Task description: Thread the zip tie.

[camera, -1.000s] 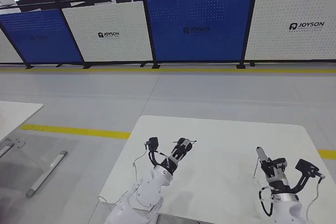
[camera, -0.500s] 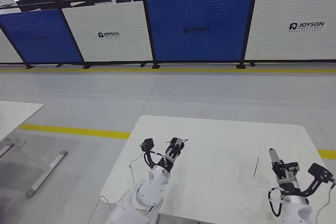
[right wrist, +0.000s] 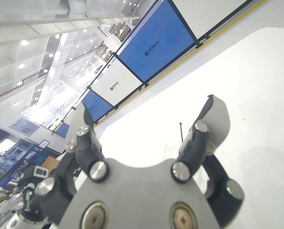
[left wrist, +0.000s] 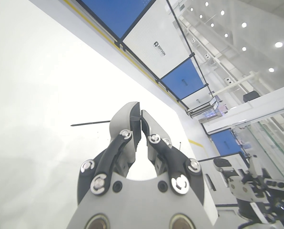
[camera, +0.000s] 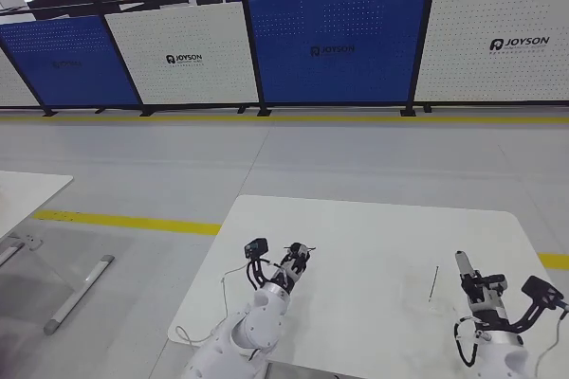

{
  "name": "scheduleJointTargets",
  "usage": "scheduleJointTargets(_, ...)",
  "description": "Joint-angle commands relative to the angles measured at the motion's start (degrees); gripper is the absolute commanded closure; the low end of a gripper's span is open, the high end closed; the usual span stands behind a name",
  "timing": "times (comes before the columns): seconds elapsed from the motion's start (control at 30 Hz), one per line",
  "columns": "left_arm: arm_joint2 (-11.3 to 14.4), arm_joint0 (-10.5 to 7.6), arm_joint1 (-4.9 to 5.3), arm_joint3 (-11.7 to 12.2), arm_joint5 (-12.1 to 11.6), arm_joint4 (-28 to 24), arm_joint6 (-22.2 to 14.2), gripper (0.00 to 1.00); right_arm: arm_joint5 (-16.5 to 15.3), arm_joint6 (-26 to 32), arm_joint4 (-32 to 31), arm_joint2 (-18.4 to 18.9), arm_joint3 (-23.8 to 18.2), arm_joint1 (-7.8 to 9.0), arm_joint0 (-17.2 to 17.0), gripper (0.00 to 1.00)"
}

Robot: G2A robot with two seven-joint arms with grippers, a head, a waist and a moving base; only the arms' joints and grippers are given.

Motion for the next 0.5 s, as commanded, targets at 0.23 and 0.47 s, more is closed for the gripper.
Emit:
scheduleJointTargets(0.23, 1.10, -1.41, -0.32, 2.43, 0.72, -1.72, -4.10, 0.85, 0.00, 0.00, 0.00, 0.00, 0.00, 0.00, 0.00, 0.00)
scheduleJointTargets(0.47, 1.07, -1.91, -0.41, 3.40, 0.93, -2.10, -4.64, 0.24, 0.00, 0.00, 0.00, 0.00, 0.00, 0.00, 0.00, 0.00)
